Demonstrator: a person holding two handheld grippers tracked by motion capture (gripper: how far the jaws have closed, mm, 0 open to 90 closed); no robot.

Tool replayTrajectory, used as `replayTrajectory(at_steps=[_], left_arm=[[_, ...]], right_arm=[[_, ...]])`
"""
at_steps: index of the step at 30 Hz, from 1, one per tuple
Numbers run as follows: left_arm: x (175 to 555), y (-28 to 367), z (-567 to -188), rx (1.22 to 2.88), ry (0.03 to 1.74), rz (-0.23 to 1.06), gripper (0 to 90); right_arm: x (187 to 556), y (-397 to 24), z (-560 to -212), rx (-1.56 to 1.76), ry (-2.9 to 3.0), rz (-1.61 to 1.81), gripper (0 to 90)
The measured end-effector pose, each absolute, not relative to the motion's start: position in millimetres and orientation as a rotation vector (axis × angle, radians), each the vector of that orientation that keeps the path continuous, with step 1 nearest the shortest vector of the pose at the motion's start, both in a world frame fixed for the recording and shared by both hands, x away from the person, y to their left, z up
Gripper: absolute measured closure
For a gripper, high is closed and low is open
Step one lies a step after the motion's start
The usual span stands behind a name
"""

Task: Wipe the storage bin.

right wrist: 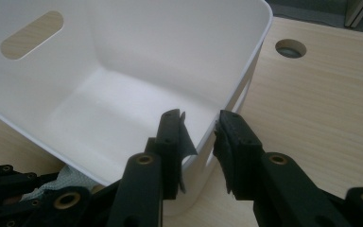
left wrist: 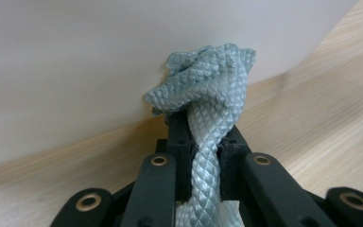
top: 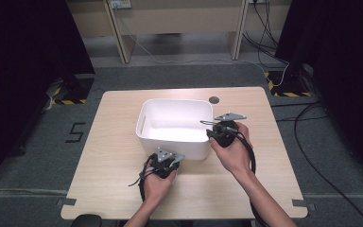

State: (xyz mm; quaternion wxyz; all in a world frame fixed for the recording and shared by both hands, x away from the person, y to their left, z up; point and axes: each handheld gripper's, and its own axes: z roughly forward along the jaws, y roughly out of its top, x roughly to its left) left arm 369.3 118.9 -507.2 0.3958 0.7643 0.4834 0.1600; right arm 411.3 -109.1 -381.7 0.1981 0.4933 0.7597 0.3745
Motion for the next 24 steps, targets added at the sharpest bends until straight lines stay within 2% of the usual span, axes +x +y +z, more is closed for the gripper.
replayTrajectory(at_steps=[24], left_arm=[[365.9, 109.6, -499.0, 1.905, 1.186, 0.410, 79.6]], right_arm=[[411.5, -109.4, -381.9, 1.379, 2.125, 1.052, 71.1]])
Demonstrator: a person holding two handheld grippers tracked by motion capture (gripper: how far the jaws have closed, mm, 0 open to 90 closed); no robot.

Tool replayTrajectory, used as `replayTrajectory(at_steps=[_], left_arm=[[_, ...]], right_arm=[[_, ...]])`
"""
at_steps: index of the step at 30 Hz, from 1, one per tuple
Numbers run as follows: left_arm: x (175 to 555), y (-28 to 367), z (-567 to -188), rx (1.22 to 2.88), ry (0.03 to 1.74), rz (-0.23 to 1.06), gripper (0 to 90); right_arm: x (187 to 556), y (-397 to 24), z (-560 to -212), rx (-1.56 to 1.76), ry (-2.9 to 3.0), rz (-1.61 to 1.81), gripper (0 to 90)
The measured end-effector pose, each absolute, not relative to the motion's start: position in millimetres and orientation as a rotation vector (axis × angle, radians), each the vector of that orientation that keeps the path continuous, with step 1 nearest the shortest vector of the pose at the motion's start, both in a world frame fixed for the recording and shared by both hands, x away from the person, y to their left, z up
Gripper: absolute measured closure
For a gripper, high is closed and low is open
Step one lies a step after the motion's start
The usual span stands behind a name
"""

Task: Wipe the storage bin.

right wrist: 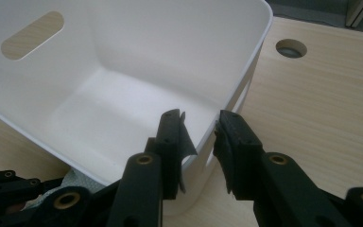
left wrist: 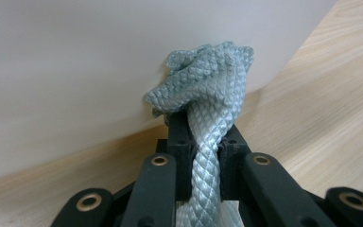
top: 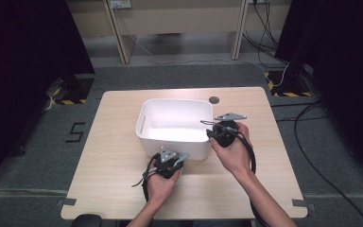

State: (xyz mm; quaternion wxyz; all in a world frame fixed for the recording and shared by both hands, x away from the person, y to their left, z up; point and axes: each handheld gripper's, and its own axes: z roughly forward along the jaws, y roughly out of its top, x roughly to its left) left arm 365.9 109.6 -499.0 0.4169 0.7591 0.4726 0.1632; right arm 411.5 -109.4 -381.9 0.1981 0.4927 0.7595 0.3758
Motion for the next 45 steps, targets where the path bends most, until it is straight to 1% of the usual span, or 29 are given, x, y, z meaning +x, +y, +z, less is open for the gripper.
replayTrajectory(at_steps=[20, 33, 45], left_arm=[[361, 109, -472, 1.846, 1.164, 0.413, 79.6], [358, 110, -446, 1.790, 1.129, 0.421, 79.7], [357, 109, -442, 1.789, 1.115, 0.438, 79.6]], right_arm=[[412, -109, -382, 1.376, 2.125, 1.051, 71.1], [411, -109, -382, 1.377, 2.125, 1.051, 71.1], [411, -109, -382, 1.380, 2.123, 1.050, 71.0]])
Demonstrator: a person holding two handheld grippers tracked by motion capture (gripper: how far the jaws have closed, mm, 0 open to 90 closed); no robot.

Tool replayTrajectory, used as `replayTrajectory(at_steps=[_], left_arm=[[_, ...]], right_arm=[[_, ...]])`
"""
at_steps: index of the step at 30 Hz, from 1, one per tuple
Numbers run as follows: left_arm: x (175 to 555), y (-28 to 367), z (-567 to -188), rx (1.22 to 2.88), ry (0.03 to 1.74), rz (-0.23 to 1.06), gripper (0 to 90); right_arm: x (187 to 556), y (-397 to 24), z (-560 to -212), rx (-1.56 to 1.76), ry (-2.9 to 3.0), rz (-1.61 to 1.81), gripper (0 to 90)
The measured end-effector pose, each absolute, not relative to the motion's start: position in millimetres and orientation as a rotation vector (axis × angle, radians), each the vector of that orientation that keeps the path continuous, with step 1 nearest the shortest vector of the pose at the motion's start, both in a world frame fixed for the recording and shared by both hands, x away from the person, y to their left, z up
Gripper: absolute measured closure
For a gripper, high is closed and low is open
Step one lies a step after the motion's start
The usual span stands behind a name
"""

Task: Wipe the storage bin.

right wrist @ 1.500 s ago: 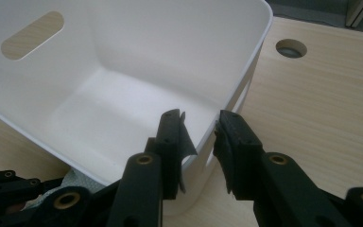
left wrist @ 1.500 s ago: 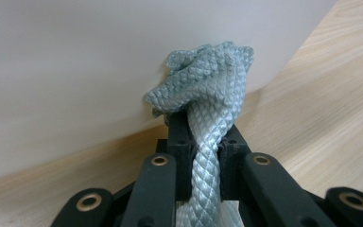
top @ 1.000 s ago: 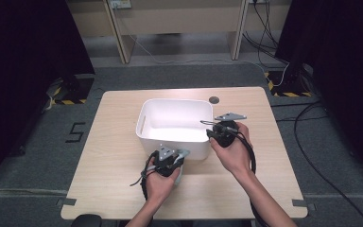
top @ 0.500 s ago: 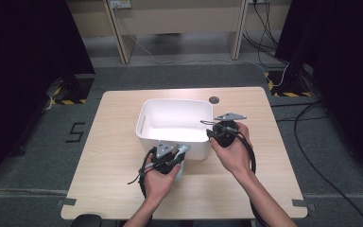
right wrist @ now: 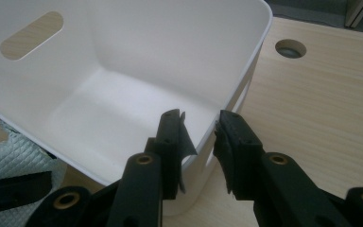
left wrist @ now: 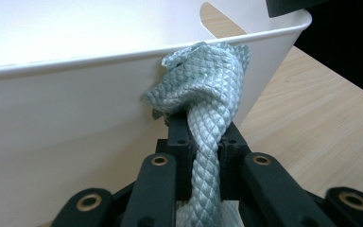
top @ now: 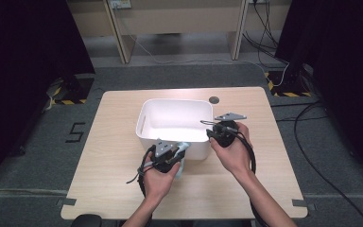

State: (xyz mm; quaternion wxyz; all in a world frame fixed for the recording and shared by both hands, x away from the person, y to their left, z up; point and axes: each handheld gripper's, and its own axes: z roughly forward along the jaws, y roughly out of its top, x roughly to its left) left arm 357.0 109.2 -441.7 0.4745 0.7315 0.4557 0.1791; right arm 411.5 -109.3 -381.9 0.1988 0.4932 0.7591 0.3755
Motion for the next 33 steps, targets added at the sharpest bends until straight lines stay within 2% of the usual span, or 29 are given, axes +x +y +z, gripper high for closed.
replayTrajectory(at_steps=[33], left_arm=[[360, 97, -445, 1.804, 1.105, 0.427, 79.6]], right_arm=[[412, -109, -382, 1.378, 2.122, 1.048, 71.0]])
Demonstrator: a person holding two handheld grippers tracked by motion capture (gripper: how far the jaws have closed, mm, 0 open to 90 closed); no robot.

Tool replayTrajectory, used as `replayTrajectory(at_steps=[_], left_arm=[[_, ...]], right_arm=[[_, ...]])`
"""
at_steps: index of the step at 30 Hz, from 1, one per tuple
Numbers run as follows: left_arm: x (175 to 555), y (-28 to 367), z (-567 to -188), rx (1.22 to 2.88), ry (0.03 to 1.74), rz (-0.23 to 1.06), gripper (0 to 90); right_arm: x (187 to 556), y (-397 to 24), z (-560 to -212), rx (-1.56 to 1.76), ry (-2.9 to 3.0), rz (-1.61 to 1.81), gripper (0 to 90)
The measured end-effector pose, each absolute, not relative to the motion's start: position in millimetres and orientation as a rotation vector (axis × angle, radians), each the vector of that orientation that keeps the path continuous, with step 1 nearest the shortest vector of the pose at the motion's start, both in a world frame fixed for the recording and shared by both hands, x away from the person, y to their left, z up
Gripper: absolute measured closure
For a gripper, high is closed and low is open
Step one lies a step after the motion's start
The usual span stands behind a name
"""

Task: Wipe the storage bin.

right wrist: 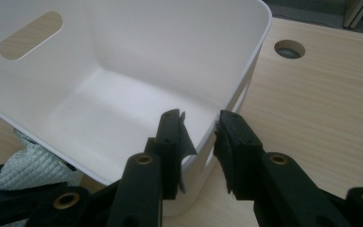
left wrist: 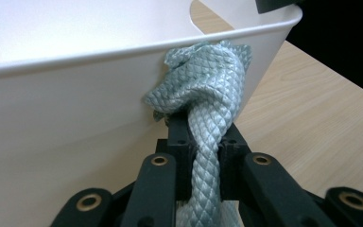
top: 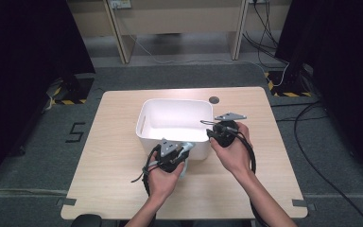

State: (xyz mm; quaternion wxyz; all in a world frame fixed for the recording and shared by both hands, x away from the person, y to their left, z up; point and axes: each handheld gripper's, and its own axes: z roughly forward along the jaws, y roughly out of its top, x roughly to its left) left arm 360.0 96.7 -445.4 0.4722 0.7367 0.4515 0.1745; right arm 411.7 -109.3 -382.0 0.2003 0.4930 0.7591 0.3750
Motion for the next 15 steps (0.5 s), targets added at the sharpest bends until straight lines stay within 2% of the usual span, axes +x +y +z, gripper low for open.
replayTrajectory(at_steps=[15], left_arm=[[360, 95, -459, 1.821, 1.113, 0.431, 79.4]], right_arm=[[412, -109, -382, 1.374, 2.124, 1.047, 70.9]])
